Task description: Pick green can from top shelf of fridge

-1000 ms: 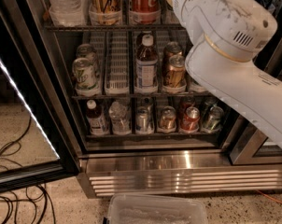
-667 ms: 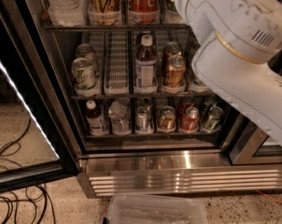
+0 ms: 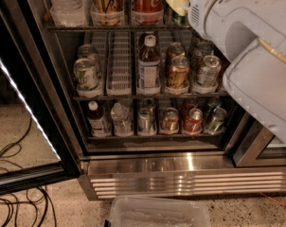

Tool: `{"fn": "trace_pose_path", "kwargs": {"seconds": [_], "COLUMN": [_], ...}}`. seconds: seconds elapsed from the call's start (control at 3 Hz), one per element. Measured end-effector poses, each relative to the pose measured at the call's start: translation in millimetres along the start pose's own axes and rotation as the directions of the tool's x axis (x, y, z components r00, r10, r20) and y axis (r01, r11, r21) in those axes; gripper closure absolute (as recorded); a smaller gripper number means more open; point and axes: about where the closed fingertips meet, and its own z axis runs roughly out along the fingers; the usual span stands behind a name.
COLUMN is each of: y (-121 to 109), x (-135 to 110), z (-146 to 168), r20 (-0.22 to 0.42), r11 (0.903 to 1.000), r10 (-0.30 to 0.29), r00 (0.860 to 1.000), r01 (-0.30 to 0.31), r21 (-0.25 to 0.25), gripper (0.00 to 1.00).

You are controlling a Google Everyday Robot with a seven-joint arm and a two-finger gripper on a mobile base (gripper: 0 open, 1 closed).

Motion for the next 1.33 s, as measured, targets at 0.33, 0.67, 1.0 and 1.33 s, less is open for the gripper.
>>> {"fn": "trace_pose_path", "kwargs": {"seconds": [0.33, 0.67, 1.0, 1.33], "y": [32, 83, 125, 128], "x": [25, 57, 103, 152], "z": [-18, -35, -58, -81], "r20": [-0.047, -0.126, -0.247, -0.317], "r11": [0.9941, 0.9658, 0.9269, 0.9331], "r10": [-0.029, 0.101, 0.167, 0.031], "r00": [0.998, 0.987, 0.955, 0.948], "r01": [0.024, -0.128, -0.237, -0.141], "r21": [-0.106, -0.226, -0.291, -0.331], "gripper": [1.0, 1.0, 1.0, 1.0]}}
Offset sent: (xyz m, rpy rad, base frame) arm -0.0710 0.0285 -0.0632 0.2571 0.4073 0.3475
